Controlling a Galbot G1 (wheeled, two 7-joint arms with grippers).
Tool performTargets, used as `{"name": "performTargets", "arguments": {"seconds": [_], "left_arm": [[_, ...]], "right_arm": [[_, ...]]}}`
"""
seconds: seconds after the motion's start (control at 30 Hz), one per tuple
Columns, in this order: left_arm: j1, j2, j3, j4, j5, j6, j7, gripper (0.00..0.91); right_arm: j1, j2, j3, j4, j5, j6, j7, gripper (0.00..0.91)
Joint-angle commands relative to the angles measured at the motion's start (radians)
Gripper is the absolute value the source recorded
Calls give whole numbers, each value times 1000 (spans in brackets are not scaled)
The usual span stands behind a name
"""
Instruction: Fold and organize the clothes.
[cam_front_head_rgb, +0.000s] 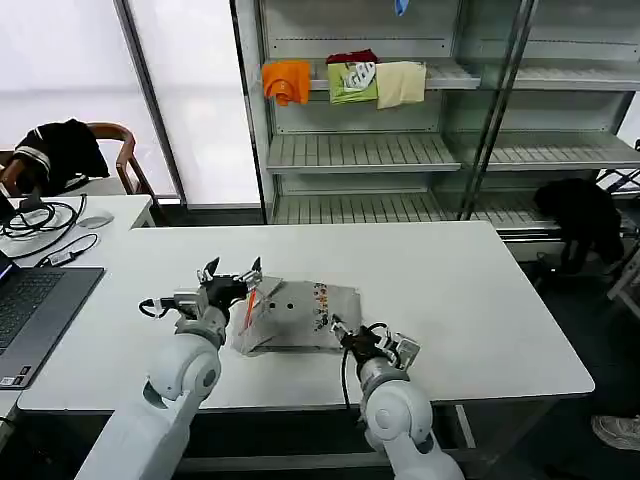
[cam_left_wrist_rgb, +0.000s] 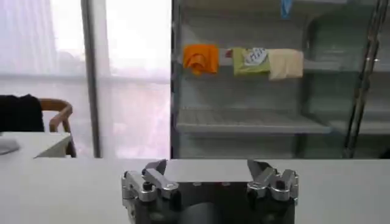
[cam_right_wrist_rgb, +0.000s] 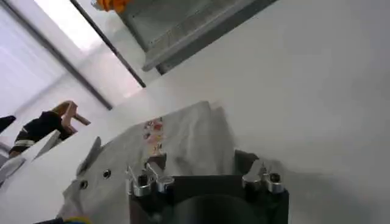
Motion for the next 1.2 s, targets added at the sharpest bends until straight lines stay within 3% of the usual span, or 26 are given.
{"name": "performTargets", "arguments": {"seconds": [0.03,0.5,0.87,0.9,0.93,0.97,1.1,1.13,1.2], "left_arm": [[62,29,-60,-25,4,5,-1,907],[92,23,-75,-44,-2,8,-4,907],[102,-11,-66,-45,-1,8,-8,907],[101,-13,-64,-44,-1,8,-8,907],[100,-15,-62,-41,-1,8,-8,907],[100,-19,-61,-38,-1,8,-8,907],[103,-28,-57,-33,2,8,-9,907],[108,-31,-57,-33,2,8,-9,907],[115,-33,-60,-34,3,8,-10,907]], "right_arm": [[14,26,-52,-29,-23,-6,35,0],[25,-115,6,33,-96,-40,17,0],[0,-258,93,9,-175,-64,-70,0],[-5,-268,96,10,-189,-64,-82,60],[-11,-275,99,12,-201,-64,-92,181],[-19,-280,102,17,-210,-64,-103,907],[-37,-283,106,43,-249,-64,-135,907],[-49,-279,117,81,-313,-64,-154,907],[-66,-285,124,135,-337,-64,-164,907]]}}
